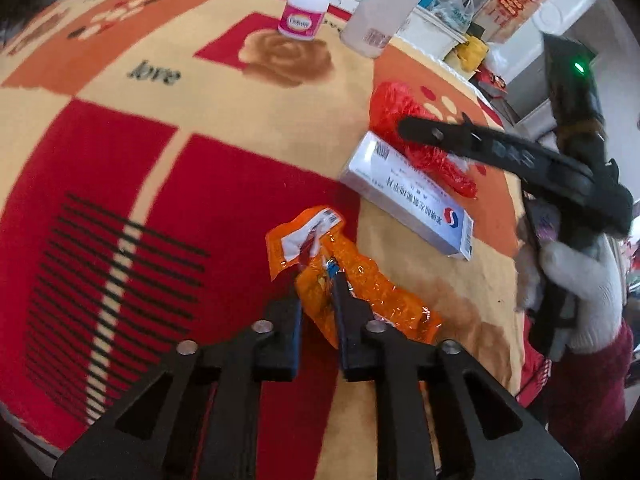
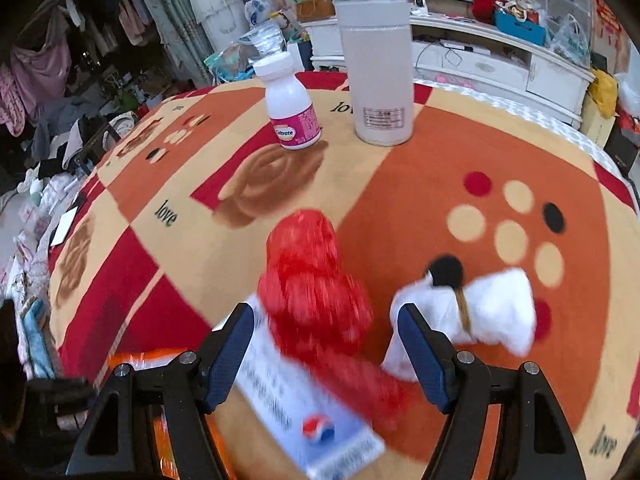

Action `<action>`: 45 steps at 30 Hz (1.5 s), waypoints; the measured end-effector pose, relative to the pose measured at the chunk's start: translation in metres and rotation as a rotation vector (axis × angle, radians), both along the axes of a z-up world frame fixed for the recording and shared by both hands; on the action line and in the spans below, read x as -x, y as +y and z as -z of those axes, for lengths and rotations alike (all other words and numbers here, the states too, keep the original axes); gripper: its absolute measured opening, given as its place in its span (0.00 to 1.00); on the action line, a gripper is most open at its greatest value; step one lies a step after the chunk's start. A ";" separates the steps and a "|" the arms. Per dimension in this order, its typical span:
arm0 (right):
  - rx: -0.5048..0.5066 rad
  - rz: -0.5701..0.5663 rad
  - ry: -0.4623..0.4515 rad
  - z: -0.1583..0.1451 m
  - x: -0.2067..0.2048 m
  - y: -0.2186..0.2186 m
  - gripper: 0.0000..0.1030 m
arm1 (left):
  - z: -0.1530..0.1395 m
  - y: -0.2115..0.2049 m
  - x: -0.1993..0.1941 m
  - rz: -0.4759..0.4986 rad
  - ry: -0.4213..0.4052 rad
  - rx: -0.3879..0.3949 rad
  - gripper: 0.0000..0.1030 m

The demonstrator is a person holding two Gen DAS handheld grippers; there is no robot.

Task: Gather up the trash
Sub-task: 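Grasp the orange wrapper with the left tool while the right tool grasps the red plastic bag, then carry the orange wrapper and red plastic bag over the black bin with both tools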

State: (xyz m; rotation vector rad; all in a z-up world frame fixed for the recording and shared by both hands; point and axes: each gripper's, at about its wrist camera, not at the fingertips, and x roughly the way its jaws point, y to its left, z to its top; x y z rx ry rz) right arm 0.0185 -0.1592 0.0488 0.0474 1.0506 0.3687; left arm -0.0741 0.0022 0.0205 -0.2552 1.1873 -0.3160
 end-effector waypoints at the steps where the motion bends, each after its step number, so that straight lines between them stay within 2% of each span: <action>1: 0.005 -0.002 0.006 0.003 -0.004 0.002 0.70 | 0.003 -0.002 0.000 -0.003 0.007 0.007 0.22; 3: 0.003 -0.009 0.015 0.011 -0.010 0.003 0.63 | 0.007 -0.005 0.004 -0.013 0.009 0.020 0.24; 4: -0.005 -0.013 0.019 0.014 -0.011 0.003 0.51 | 0.006 -0.006 0.006 -0.019 -0.007 0.018 0.24; 5: -0.015 -0.016 0.025 0.016 -0.011 0.002 0.46 | 0.005 -0.008 0.007 -0.017 -0.014 0.014 0.24; 7: -0.010 -0.019 0.009 0.014 -0.007 0.002 0.43 | 0.005 -0.011 0.009 -0.002 -0.025 0.007 0.23; 8: -0.005 -0.020 -0.006 0.010 -0.003 0.001 0.43 | 0.004 -0.013 0.008 0.003 -0.027 0.012 0.19; 9: -0.006 -0.022 -0.020 0.005 0.001 0.001 0.42 | 0.003 -0.013 0.008 0.012 -0.030 0.027 0.14; 17: -0.032 -0.059 -0.121 -0.042 0.052 -0.018 0.42 | -0.024 -0.024 0.016 0.067 -0.082 0.060 0.07; 20: -0.016 -0.053 -0.130 -0.048 0.069 -0.028 0.42 | -0.035 -0.032 0.018 0.089 -0.101 0.062 0.06; 30: -0.001 0.052 -0.101 -0.035 0.115 -0.090 0.42 | -0.054 -0.082 0.027 0.183 -0.142 0.066 0.06; 45: -0.010 0.239 -0.101 -0.037 0.162 -0.185 0.42 | -0.067 -0.170 0.029 0.303 -0.195 0.035 0.06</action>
